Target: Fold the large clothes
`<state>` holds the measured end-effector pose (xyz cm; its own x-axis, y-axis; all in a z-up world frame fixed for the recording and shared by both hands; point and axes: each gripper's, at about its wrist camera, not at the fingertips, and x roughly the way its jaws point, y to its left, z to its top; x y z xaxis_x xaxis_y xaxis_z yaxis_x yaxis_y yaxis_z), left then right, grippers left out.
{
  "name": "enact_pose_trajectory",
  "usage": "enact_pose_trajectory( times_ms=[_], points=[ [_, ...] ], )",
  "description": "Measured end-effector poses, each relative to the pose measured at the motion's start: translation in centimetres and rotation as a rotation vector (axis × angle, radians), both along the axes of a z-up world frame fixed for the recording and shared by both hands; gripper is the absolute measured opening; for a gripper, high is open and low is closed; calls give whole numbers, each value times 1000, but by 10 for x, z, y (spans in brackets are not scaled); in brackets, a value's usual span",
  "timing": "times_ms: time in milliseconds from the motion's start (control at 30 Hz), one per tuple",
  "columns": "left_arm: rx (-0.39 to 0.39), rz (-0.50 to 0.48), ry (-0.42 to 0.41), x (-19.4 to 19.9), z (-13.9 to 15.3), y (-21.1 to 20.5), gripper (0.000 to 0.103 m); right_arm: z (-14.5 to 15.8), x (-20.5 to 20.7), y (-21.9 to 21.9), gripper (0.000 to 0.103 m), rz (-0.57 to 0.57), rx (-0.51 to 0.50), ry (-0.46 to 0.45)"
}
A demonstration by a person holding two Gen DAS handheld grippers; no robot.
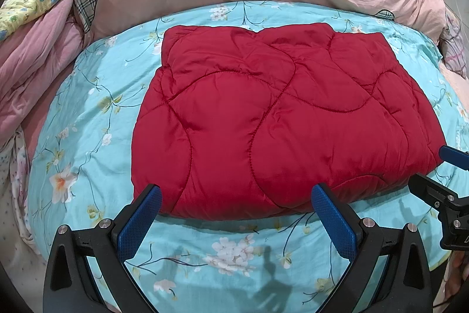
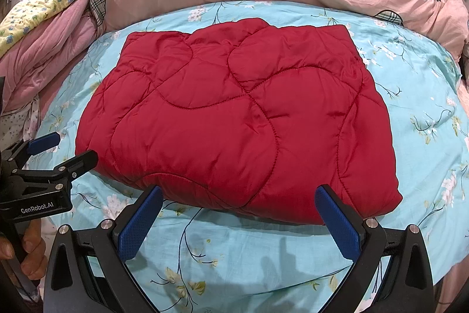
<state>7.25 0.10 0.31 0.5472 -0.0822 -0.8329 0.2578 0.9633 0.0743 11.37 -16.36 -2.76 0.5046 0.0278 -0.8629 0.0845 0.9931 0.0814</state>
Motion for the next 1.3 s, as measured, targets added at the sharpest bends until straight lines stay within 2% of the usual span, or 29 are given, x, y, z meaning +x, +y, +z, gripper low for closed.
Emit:
enact_pose_trajectory(
  times_ms=[1300],
  points=[
    [6, -3, -7, 0, 0, 1, 102, 2, -1, 0, 103, -5, -2, -6]
  ],
)
